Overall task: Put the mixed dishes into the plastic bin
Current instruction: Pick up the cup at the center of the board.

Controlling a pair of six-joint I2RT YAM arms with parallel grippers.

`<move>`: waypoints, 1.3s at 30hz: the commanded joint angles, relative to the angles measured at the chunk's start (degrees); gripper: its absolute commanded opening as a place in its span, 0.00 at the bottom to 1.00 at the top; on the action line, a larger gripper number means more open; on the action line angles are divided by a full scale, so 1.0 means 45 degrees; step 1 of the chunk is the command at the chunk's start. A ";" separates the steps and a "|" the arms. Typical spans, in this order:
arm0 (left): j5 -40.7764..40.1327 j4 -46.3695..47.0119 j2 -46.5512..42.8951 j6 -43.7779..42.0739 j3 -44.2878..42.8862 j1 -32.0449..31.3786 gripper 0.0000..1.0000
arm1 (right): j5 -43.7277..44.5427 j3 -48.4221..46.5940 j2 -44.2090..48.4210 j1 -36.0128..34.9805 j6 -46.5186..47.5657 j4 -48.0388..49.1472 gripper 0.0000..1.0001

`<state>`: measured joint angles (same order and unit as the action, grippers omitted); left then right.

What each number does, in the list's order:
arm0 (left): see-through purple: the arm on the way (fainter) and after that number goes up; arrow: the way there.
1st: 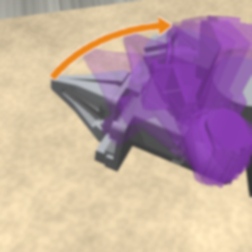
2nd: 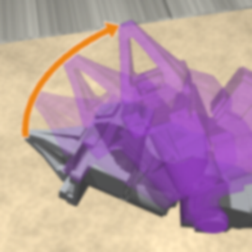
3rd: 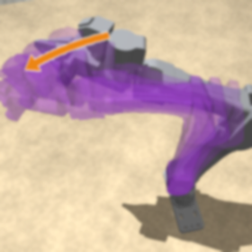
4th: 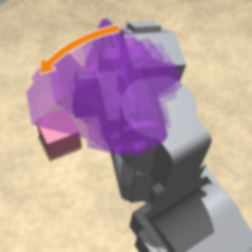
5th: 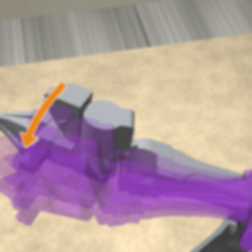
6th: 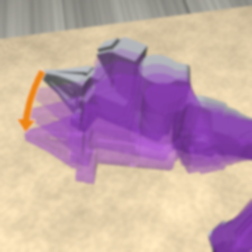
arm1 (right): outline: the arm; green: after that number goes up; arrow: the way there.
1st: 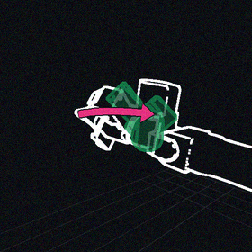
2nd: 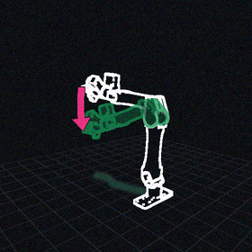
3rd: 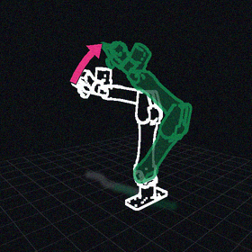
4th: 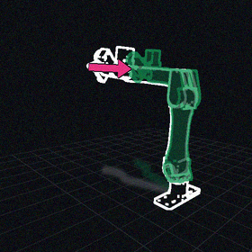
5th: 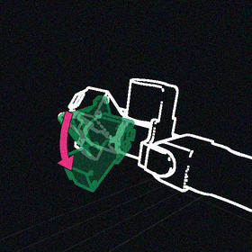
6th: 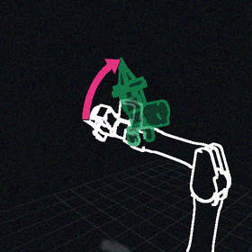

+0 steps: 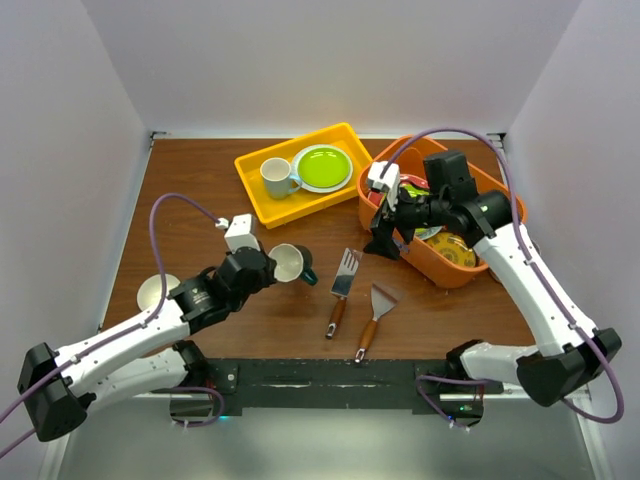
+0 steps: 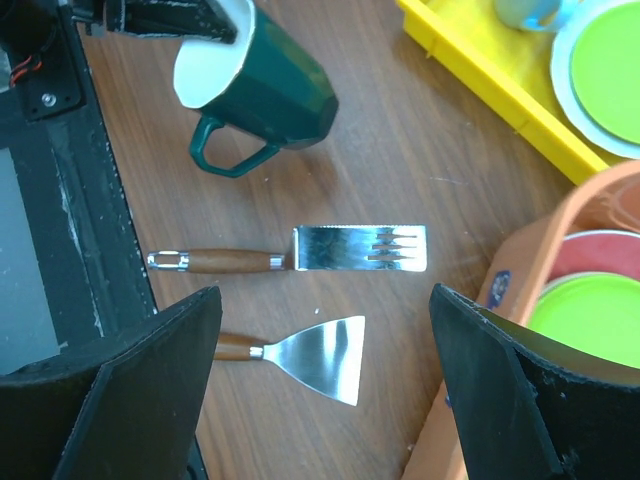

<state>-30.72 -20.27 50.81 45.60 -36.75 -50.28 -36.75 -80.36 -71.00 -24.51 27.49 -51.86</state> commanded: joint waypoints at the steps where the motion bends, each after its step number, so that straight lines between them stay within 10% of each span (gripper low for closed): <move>1: -0.0868 0.1752 0.0017 0.1465 -0.0934 0.0002 0.00 | 0.0725 -0.0385 -0.0217 -0.0703 -0.0345 0.0292 0.89; 39: -0.1259 0.0774 0.2401 0.3811 -0.2770 0.0002 0.00 | 0.3010 -0.0971 -0.1800 -0.3205 -0.2221 0.1875 0.95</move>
<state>-33.08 -22.33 62.22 59.64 -44.82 -50.28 -26.48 -81.49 -78.81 -37.45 16.95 -44.56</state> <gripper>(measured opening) 0.067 0.951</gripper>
